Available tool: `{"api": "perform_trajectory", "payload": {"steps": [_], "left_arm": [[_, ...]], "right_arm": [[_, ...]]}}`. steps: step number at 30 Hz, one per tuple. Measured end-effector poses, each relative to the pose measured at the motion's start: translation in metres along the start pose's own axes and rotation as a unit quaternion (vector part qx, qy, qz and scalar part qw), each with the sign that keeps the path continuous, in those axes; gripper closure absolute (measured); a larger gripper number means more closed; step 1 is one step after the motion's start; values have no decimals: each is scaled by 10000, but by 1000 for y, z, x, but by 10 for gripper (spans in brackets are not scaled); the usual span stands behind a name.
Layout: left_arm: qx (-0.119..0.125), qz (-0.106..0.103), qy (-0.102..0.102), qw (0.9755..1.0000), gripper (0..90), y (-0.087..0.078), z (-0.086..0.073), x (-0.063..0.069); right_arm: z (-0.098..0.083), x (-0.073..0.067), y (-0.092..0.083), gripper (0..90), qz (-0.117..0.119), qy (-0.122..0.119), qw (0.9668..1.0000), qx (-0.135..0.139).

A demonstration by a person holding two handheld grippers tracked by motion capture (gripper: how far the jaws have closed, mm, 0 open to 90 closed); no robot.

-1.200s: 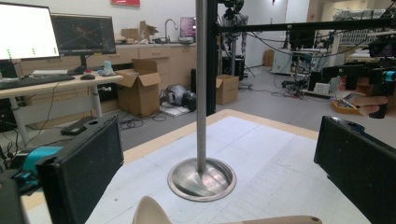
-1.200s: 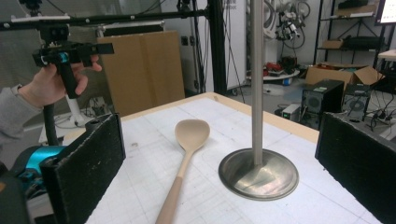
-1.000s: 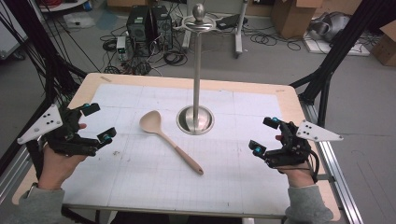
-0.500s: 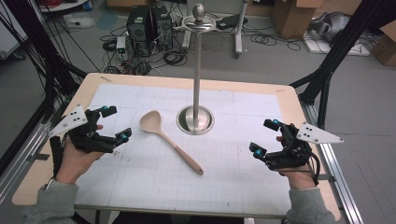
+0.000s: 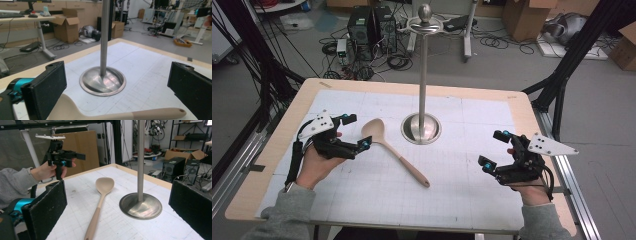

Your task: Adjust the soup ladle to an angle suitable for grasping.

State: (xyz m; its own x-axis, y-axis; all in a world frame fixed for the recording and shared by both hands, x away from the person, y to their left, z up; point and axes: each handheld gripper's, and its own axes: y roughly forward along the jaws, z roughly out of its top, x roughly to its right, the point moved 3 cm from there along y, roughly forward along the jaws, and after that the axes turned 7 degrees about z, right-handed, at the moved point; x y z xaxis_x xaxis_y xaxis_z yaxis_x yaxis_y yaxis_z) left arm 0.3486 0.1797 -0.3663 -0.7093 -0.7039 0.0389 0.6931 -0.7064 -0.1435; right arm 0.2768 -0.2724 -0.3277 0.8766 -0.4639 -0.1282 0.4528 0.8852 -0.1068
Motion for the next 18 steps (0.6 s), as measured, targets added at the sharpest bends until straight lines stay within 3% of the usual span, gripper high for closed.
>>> {"api": "perform_trajectory", "payload": {"steps": [3, 8, 13, 17, 18], "left_arm": [[45, 120, -159, 9998, 79, 5, 0, 1], [-39, 325, -6, 9995, 289, 14, -4, 4], [-462, 472, 97, 9978, 446, 31, -17, 1], [-738, 533, 278, 9955, 581, 41, -28, 1], [-911, 530, 290, 9940, 617, 47, -35, 1]], "right_arm": [[-1, 0, 2, 3, 12, 14, 10000, -8], [-1, -1, 3, 3, 58, 22, 10000, -48], [-2, -3, 1, 3, 84, 61, 9999, -54], [-2, -2, 1, 3, 137, 45, 9999, -49], [-3, -2, 1, 3, 146, 74, 9998, -66]]}}
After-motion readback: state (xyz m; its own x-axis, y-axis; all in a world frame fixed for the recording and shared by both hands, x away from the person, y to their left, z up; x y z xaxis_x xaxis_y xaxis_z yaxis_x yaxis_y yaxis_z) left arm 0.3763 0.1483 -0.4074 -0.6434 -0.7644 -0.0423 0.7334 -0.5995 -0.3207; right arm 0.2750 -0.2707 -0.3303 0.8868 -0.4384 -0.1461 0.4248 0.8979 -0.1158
